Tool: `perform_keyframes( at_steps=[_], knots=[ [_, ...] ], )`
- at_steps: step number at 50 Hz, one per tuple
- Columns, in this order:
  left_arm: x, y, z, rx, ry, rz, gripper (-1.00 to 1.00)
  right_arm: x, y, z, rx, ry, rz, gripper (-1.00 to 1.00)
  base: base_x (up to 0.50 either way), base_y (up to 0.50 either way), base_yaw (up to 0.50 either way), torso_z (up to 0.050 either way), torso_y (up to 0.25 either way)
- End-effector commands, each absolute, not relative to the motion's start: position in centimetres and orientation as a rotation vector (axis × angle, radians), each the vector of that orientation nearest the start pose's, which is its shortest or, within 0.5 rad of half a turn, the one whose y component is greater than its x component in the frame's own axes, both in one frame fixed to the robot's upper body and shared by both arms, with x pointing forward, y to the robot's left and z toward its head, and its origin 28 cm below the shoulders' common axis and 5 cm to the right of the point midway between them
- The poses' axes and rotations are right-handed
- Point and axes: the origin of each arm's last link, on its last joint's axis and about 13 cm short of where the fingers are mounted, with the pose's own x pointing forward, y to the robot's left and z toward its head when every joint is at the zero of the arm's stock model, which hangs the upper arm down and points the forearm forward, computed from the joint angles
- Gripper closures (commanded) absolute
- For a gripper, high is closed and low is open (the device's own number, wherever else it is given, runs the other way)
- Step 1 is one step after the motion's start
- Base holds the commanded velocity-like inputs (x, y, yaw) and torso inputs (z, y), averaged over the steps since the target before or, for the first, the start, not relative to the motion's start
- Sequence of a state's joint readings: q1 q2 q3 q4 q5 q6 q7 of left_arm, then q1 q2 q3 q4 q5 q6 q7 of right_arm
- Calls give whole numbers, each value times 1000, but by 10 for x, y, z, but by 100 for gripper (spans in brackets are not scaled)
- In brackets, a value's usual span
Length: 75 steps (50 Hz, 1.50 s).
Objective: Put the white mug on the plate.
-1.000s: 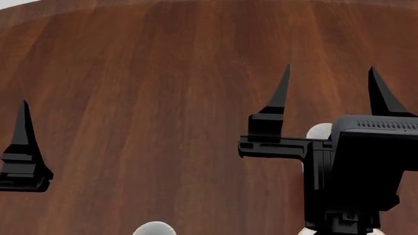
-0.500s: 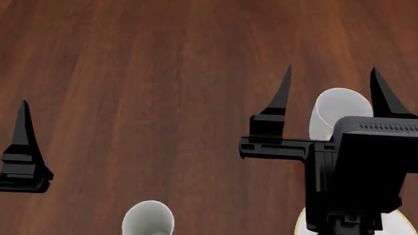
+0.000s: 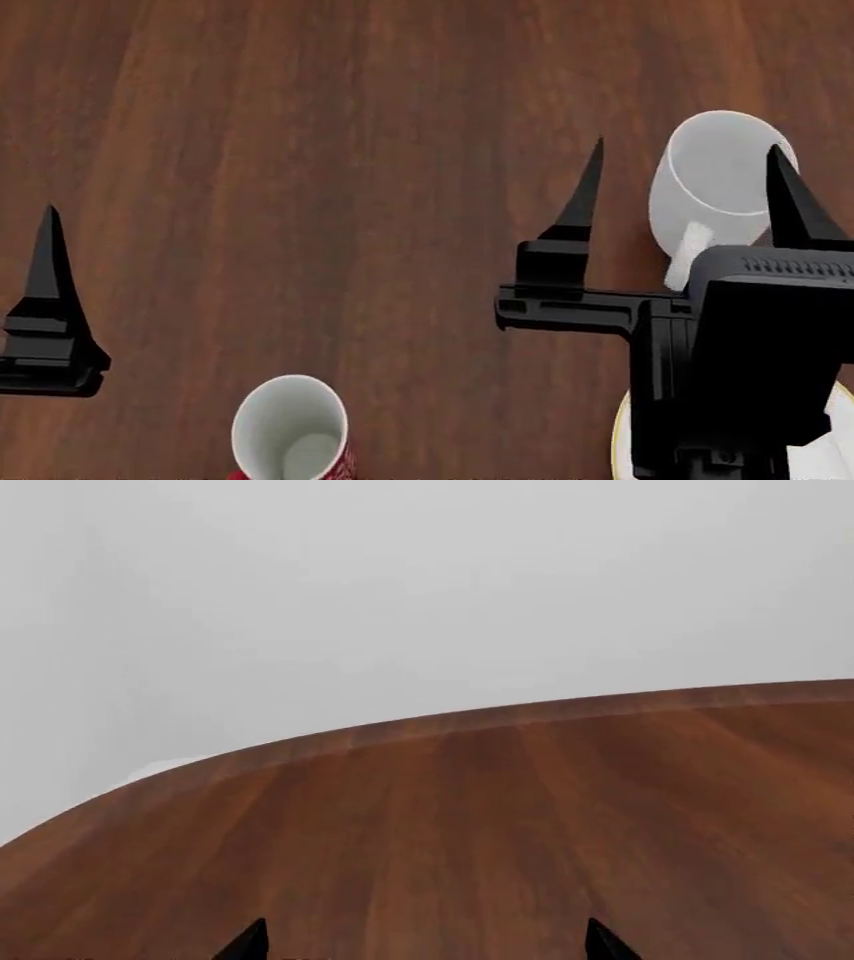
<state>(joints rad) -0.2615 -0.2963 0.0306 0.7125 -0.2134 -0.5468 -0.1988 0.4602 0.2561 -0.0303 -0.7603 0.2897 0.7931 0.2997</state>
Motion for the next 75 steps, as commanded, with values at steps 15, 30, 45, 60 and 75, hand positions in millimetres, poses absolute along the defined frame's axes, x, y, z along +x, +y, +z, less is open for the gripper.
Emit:
perform_keyframes(
  at_steps=[15, 30, 45, 60, 75],
  knots=[
    [222, 234, 177, 99, -399, 30, -100, 223, -115, 223, -75, -297, -125, -100, 0, 0, 0, 0, -6],
    [223, 234, 175, 96, -396, 31, -100, 222, -123, 236, 55, -88, -86, -100, 0, 0, 0, 0, 0],
    [223, 234, 176, 107, -395, 36, -100, 243, -129, 238, 128, 118, -144, -100, 0, 0, 0, 0, 0],
    [227, 233, 174, 114, -390, 38, -100, 260, -131, 238, 132, 167, -176, -100, 0, 0, 0, 0, 0],
    [227, 234, 173, 114, -386, 45, -100, 277, -133, 235, 143, 207, -192, -100, 0, 0, 0, 0, 0]
  ],
)
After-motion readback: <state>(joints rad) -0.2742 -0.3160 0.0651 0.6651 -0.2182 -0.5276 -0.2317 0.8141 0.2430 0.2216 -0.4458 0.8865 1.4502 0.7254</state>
